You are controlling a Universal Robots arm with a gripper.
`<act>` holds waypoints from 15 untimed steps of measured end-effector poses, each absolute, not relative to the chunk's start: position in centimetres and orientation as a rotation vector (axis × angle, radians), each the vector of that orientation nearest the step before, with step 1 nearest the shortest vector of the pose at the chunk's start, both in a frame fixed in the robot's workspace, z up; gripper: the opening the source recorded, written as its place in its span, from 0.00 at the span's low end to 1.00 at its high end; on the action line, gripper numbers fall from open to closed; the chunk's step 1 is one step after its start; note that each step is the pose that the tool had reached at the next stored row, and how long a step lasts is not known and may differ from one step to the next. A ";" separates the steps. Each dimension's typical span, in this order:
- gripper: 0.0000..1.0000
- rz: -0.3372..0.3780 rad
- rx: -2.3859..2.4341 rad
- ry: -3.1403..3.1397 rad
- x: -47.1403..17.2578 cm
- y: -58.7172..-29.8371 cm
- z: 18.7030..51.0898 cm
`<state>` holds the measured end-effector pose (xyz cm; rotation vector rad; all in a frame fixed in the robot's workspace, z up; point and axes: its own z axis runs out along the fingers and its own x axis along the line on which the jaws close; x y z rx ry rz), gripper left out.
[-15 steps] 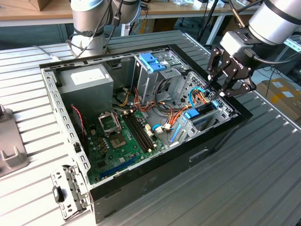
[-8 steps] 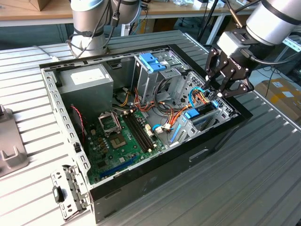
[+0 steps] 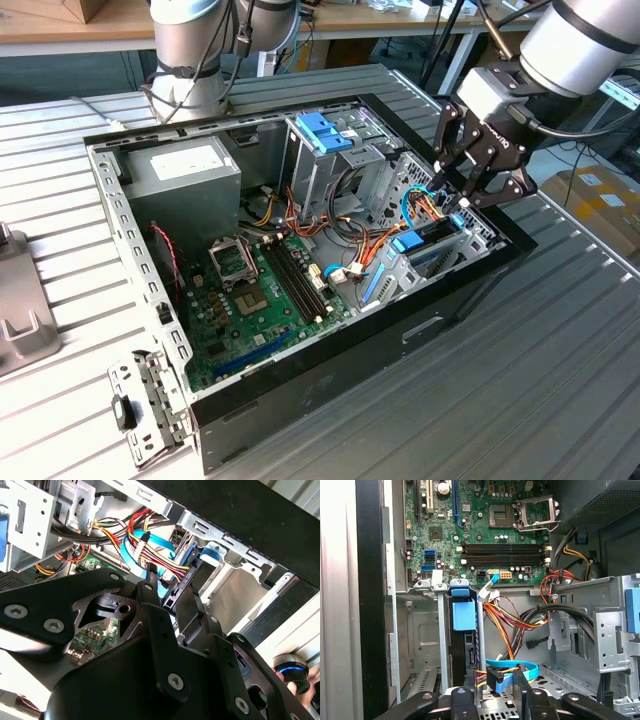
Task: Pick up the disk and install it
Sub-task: 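Insert the second disk wire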
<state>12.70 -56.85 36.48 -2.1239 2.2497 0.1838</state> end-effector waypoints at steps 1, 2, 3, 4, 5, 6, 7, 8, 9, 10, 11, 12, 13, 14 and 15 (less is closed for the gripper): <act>0.42 0.184 -2.124 2.250 12.7 -56.8 36.5; 0.42 0.184 -2.124 2.250 12.7 -56.8 36.5; 0.42 0.184 -2.124 2.250 12.7 -56.8 36.5; 0.42 0.184 -2.124 2.250 12.7 -56.8 36.5; 0.34 0.184 -2.124 2.250 12.7 -56.8 36.5; 0.34 0.184 -2.124 2.250 12.7 -56.8 36.5; 0.27 0.184 -2.124 2.250 12.7 -56.8 36.5; 0.22 0.184 -2.124 2.250 12.7 -56.8 36.5; 0.16 0.184 -2.124 2.250 12.7 -56.8 36.5; 0.16 0.184 -2.124 2.250 12.7 -56.8 36.5; 0.16 0.184 -2.124 2.250 12.7 -56.8 36.5; 0.16 0.184 -2.124 2.250 12.7 -56.8 36.5; 0.16 0.184 -2.124 2.250 12.7 -56.8 36.5; 0.16 0.184 -2.124 2.250 12.7 -56.8 36.5; 0.16 0.184 -2.124 2.250 12.7 -56.8 36.5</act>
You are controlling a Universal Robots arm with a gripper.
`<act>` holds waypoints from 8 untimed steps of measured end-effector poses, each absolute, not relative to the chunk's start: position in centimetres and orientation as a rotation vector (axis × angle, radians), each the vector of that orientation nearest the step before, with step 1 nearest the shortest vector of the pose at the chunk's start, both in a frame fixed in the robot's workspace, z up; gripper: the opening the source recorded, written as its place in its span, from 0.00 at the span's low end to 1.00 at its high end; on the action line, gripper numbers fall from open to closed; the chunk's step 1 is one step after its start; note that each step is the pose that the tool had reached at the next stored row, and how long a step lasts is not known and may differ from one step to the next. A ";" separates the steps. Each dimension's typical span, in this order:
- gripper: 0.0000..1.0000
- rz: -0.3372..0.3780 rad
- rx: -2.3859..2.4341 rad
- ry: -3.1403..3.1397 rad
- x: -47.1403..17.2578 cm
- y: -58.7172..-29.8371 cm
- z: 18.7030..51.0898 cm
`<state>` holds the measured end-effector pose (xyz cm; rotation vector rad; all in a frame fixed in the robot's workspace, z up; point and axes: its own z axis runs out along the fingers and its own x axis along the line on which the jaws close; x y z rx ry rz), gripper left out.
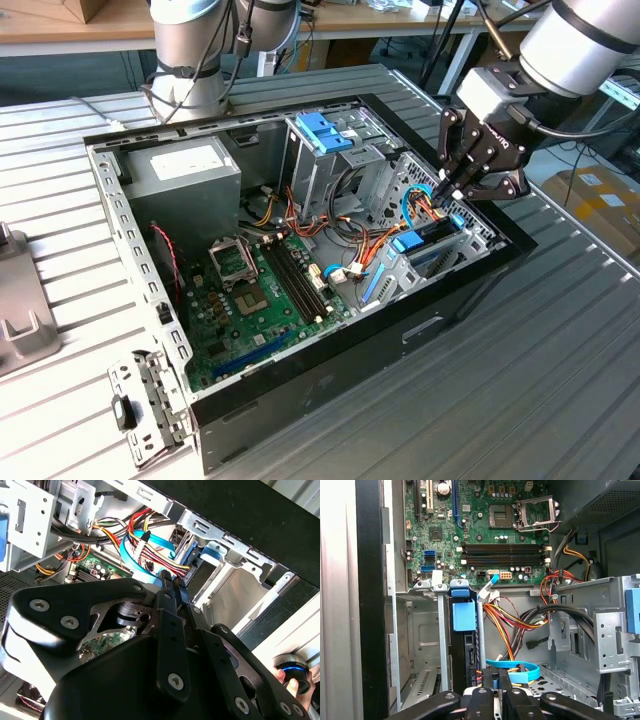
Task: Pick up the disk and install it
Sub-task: 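Insert the second disk wire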
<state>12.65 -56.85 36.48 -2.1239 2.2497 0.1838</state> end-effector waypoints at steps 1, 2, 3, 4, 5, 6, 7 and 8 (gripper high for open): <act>0.16 0.184 -2.124 2.250 12.6 -56.8 36.5; 0.16 0.184 -2.124 2.250 12.6 -56.8 36.5; 0.16 0.184 -2.124 2.250 12.6 -56.8 36.5; 0.16 0.184 -2.124 2.250 12.6 -56.8 36.5; 0.16 0.184 -2.124 2.250 12.6 -56.8 36.5; 0.16 0.184 -2.124 2.250 12.6 -56.9 36.5; 0.16 0.184 -2.124 2.250 12.5 -56.9 36.5; 0.16 0.184 -2.124 2.250 12.4 -57.0 36.5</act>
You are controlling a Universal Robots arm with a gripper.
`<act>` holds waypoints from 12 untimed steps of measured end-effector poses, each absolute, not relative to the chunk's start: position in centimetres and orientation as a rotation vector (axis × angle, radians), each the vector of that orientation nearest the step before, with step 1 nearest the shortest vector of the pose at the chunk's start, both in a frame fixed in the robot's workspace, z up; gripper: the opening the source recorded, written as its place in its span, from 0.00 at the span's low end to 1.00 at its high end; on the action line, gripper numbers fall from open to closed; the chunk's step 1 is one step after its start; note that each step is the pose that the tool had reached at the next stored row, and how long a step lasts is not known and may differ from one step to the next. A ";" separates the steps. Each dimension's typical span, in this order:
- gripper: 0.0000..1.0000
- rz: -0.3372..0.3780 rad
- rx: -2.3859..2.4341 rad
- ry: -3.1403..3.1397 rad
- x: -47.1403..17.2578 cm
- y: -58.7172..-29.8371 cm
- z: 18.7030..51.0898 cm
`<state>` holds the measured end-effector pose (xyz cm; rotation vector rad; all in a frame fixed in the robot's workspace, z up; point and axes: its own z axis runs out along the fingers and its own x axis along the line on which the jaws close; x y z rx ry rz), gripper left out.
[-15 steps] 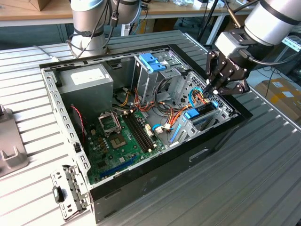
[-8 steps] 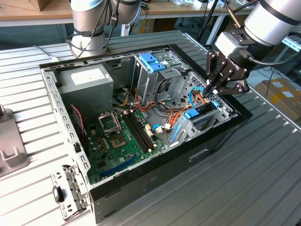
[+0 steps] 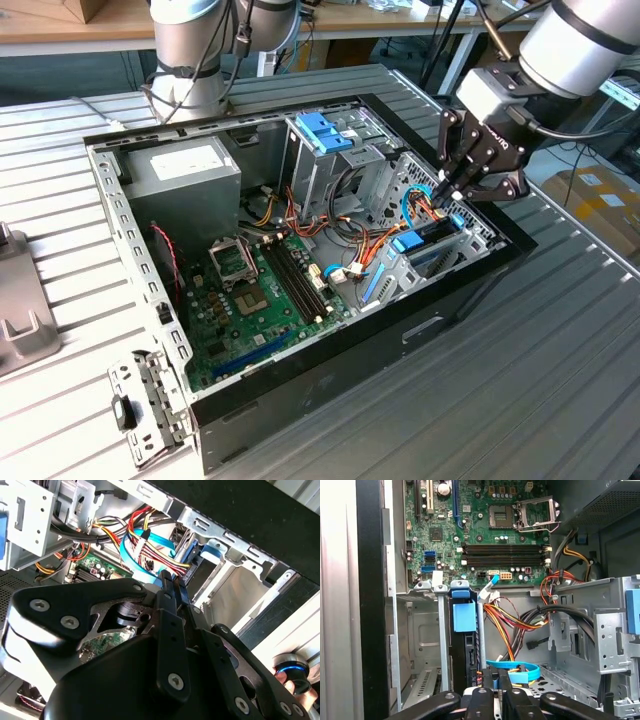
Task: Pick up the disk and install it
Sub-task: 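Insert the second disk wire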
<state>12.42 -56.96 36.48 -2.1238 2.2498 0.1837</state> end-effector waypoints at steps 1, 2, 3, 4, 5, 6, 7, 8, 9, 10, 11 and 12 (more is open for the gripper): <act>0.16 0.184 -2.124 2.250 12.3 -57.0 36.5; 0.16 0.184 -2.124 2.250 12.2 -57.1 36.5; 0.16 0.184 -2.124 2.250 12.0 -57.1 36.5; 0.16 0.184 -2.124 2.250 11.9 -57.2 36.5; 0.16 0.184 -2.124 2.250 11.8 -57.2 36.5; 0.16 0.184 -2.124 2.250 11.7 -57.3 36.5; 0.16 0.184 -2.124 2.250 11.6 -57.3 36.5; 0.16 0.184 -2.124 2.250 11.0 -57.7 36.5; 0.16 0.185 -2.123 2.249 10.8 -58.0 36.4; 0.16 0.185 -2.123 2.249 10.9 -58.0 36.2; 0.16 0.185 -2.123 2.249 11.0 -58.0 36.1; 0.16 0.185 -2.123 2.249 11.0 -58.0 36.1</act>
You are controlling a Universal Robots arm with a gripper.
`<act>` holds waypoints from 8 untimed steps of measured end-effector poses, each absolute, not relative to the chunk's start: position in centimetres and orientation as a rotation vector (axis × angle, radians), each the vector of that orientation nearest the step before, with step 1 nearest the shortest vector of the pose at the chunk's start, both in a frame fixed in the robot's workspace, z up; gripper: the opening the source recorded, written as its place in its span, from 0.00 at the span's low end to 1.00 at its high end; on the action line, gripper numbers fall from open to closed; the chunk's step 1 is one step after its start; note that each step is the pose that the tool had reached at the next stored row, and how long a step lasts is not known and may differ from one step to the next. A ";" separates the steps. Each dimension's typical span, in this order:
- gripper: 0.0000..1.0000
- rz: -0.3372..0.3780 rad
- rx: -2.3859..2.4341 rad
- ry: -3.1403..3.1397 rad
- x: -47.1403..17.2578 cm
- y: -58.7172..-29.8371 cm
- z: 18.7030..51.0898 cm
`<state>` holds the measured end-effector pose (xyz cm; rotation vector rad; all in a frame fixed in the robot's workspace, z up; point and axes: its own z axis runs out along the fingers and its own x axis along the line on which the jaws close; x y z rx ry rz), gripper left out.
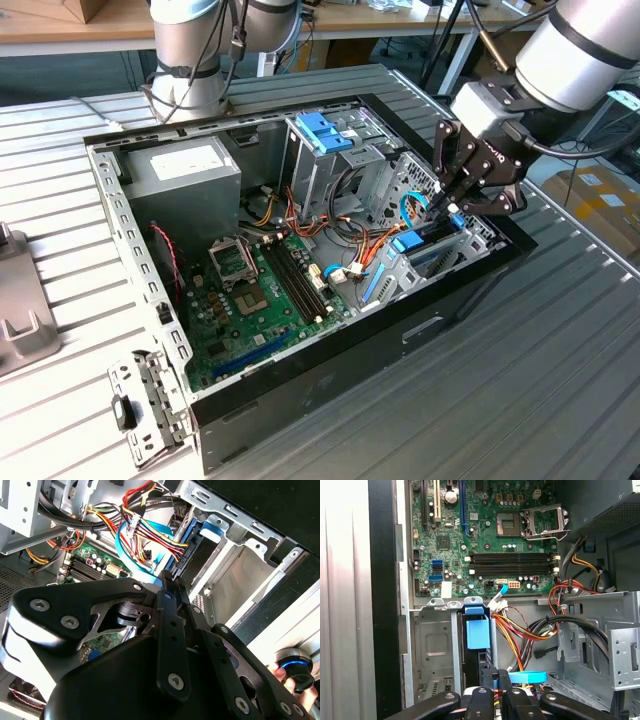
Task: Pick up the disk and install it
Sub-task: 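Insert the second disk wire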
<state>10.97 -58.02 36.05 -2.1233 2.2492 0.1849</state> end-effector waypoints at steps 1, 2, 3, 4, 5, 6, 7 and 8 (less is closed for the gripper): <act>0.16 0.185 -2.123 2.249 11.0 -58.0 36.1; 0.16 0.185 -2.123 2.249 11.0 -58.0 36.0; 0.16 0.185 -2.123 2.249 11.0 -58.0 36.0; 0.16 0.185 -2.123 2.249 11.0 -58.0 36.0; 0.16 0.185 -2.123 2.249 11.0 -58.0 36.0; 0.16 0.185 -2.123 2.249 11.0 -58.0 36.0; 0.16 0.185 -2.123 2.249 11.0 -58.0 35.9; 0.16 0.185 -2.123 2.249 11.0 -58.0 35.9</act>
